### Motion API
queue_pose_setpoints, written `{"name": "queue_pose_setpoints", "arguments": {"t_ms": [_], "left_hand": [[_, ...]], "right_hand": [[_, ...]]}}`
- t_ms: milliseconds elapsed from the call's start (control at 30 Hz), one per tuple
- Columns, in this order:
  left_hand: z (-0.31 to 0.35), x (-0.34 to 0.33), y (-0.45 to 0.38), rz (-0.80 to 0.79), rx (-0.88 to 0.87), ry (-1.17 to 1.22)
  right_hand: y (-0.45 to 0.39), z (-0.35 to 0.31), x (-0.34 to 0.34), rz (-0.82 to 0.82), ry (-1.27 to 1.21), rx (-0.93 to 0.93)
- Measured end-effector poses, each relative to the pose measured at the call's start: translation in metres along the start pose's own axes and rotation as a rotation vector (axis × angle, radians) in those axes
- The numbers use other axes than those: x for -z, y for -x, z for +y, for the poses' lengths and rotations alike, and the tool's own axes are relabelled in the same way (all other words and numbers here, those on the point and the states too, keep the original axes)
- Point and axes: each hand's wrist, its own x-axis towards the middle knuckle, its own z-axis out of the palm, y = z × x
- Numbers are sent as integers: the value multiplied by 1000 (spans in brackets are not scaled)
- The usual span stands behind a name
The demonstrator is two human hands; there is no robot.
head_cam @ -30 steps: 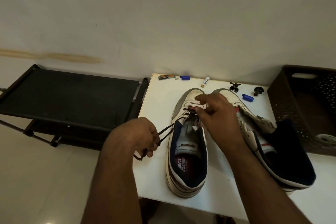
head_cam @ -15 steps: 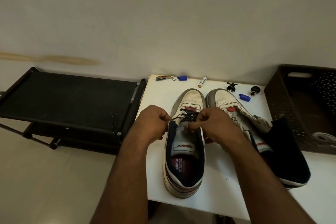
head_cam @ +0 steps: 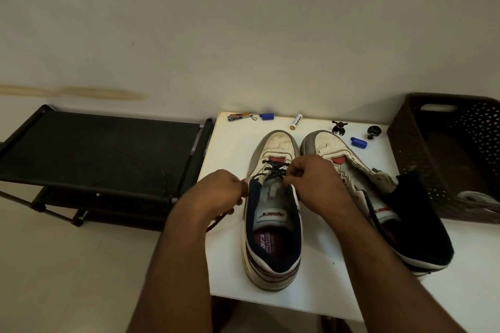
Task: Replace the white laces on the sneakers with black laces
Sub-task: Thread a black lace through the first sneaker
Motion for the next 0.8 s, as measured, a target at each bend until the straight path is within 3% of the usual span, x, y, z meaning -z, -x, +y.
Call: {"name": "queue_pose_setpoints", "arguments": {"t_ms": [100, 333, 467, 800], "left_hand": [[2, -8, -7, 98, -155, 11], [10, -15, -7, 171, -275, 117], [15, -18, -9, 190, -200, 236], [20, -15, -2, 20, 47, 182]], "right_hand": [[-3, 2, -2, 10, -9, 6], [-1, 0, -4, 35, -13, 7], [0, -1, -7, 62, -21, -17], [1, -4, -4, 49, -25, -55]]}}
